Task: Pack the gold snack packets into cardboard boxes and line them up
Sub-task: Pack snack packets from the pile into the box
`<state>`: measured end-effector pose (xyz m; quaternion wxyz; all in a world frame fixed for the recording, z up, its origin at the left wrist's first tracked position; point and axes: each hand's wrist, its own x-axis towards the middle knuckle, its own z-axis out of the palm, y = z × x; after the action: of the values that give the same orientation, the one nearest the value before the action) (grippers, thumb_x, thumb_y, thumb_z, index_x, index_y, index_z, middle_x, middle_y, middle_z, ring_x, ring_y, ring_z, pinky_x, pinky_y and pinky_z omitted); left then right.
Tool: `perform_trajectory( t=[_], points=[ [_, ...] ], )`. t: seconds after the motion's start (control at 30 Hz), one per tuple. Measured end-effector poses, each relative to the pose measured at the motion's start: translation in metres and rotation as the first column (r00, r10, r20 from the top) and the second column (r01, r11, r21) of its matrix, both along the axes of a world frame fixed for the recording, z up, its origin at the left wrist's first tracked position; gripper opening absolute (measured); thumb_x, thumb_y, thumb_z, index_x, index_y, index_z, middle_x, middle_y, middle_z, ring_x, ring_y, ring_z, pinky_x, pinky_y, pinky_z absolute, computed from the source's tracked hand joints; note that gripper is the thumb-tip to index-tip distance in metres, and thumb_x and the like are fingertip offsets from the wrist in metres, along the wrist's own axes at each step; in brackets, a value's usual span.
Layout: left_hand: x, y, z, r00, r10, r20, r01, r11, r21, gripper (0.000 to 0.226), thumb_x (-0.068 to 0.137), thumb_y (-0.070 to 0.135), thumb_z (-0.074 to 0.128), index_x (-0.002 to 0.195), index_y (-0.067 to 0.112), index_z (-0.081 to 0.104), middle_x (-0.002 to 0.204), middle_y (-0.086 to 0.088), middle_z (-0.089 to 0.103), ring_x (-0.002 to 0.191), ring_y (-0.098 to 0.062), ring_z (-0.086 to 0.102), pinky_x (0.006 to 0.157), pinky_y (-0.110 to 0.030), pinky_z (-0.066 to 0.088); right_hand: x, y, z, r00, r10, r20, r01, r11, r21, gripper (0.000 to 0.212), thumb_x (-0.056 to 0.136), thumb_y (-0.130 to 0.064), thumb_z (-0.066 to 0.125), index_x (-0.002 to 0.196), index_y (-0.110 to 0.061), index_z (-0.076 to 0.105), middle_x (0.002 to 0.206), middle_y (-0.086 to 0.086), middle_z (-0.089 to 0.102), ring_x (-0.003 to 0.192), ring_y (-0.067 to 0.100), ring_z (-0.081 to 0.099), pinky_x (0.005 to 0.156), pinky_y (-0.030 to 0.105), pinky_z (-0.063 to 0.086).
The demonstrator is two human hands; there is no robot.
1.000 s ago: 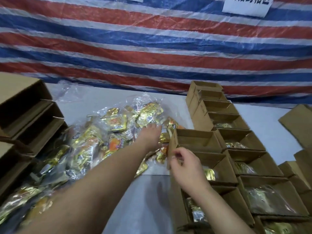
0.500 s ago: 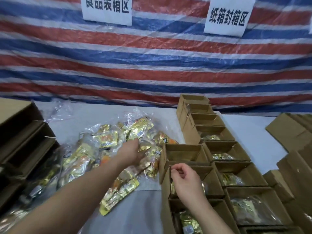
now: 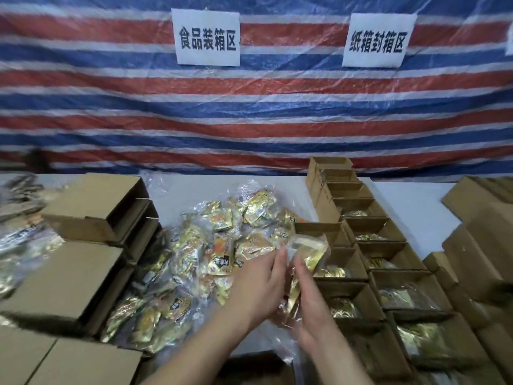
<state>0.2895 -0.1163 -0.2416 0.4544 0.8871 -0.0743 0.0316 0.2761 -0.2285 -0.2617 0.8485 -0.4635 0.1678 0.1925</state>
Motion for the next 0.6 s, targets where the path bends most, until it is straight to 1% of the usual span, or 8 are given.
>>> perform_trajectory(
  t=[0.07,0.13,0.23,0.3,0.37,0.43,0.53,0.6],
  points=[
    [-0.017,0.013,-0.011,0.992,-0.014,-0.124,-0.018,0.967,-0.255,0.03,0.101,0.044,0.037,0.094,0.034,0.064,0.085,0.012,0.07,0.078,0.001,0.065,0.068,-0.024,0.054,-0.017,-0.015,-0.007,1.0,-0.027,-0.012,0.027,0.999,-0.026,0.061,0.081,-0.058,0.062,0.121,-0.013,0.069,0.117,0.02,0.069,0.108,0.036,0.067,0.094,0.051,0.053],
    [-0.035,0.038,-0.035,0.978,0.087,-0.189,-0.149,0.925,-0.348,0.02,0.101,0.029,0.047,0.107,0.026,0.066,0.09,0.013,0.071,0.085,0.002,0.067,0.069,-0.024,0.054,-0.03,-0.027,-0.014,0.997,-0.075,0.003,0.074,0.984,-0.163,0.044,0.086,-0.049,0.064,0.113,-0.015,0.072,0.106,0.015,0.074,0.097,0.035,0.071,0.086,0.049,0.057],
    [-0.063,0.077,-0.09,0.948,0.244,-0.206,-0.238,0.97,0.054,0.024,0.097,0.029,0.054,0.118,0.021,0.063,0.112,0.01,0.067,0.106,-0.006,0.062,0.09,-0.033,0.05,-0.043,-0.033,-0.025,0.981,0.07,0.178,0.028,0.867,-0.498,0.03,0.082,-0.036,0.074,0.11,-0.028,0.067,0.095,-0.005,0.076,0.095,0.019,0.071,0.08,0.033,0.057],
    [-0.081,0.087,-0.126,0.902,0.228,-0.368,-0.172,0.969,0.178,0.042,0.096,0.032,0.057,0.134,0.014,0.053,0.129,0.004,0.056,0.124,-0.015,0.052,0.104,-0.029,0.04,-0.047,-0.028,-0.032,0.868,0.462,0.182,-0.236,0.707,-0.667,0.035,0.077,-0.034,0.082,0.107,-0.042,0.066,0.1,-0.02,0.073,0.095,0.001,0.068,0.075,0.015,0.052],
    [-0.094,0.087,-0.151,0.828,0.167,-0.535,-0.149,0.986,0.077,0.038,0.098,0.028,0.057,0.131,0.011,0.053,0.129,0.002,0.056,0.124,-0.016,0.052,0.106,-0.025,0.037,-0.049,-0.015,-0.046,0.666,0.743,0.063,-0.451,0.468,-0.76,0.034,0.078,-0.03,0.08,0.107,-0.045,0.069,0.099,-0.021,0.072,0.09,-0.007,0.065,0.077,0.016,0.053],
    [-0.102,0.087,-0.166,0.801,0.119,-0.587,-0.198,0.978,-0.071,0.02,0.1,0.019,0.052,0.115,0.009,0.061,0.116,-0.007,0.065,0.113,-0.02,0.059,0.102,-0.028,0.042,-0.047,-0.001,-0.068,0.488,0.869,-0.084,-0.511,0.207,-0.834,0.034,0.077,-0.035,0.072,0.111,-0.034,0.068,0.092,-0.014,0.072,0.084,-0.003,0.064,0.084,0.029,0.055],
    [-0.103,0.09,-0.171,0.806,0.11,-0.581,-0.255,0.951,-0.174,0.019,0.102,0.018,0.048,0.101,0.006,0.061,0.095,-0.008,0.065,0.095,-0.019,0.058,0.09,-0.027,0.044,-0.042,0.011,-0.093,0.277,0.925,-0.26,-0.558,-0.065,-0.827,0.032,0.069,-0.049,0.061,0.101,-0.045,0.065,0.077,-0.032,0.065,0.069,-0.014,0.059,0.062,0.002,0.042],
    [-0.104,0.09,-0.174,0.812,0.116,-0.572,-0.266,0.946,-0.186,0.019,0.103,0.02,0.046,0.094,0.009,0.059,0.083,-0.002,0.06,0.083,-0.015,0.056,0.081,-0.026,0.044,-0.043,0.019,-0.111,0.205,0.918,-0.34,-0.548,-0.18,-0.817,0.041,0.066,-0.056,0.058,0.103,-0.04,0.062,0.081,-0.025,0.066,0.076,-0.006,0.06,0.062,0.005,0.037]
  ],
)
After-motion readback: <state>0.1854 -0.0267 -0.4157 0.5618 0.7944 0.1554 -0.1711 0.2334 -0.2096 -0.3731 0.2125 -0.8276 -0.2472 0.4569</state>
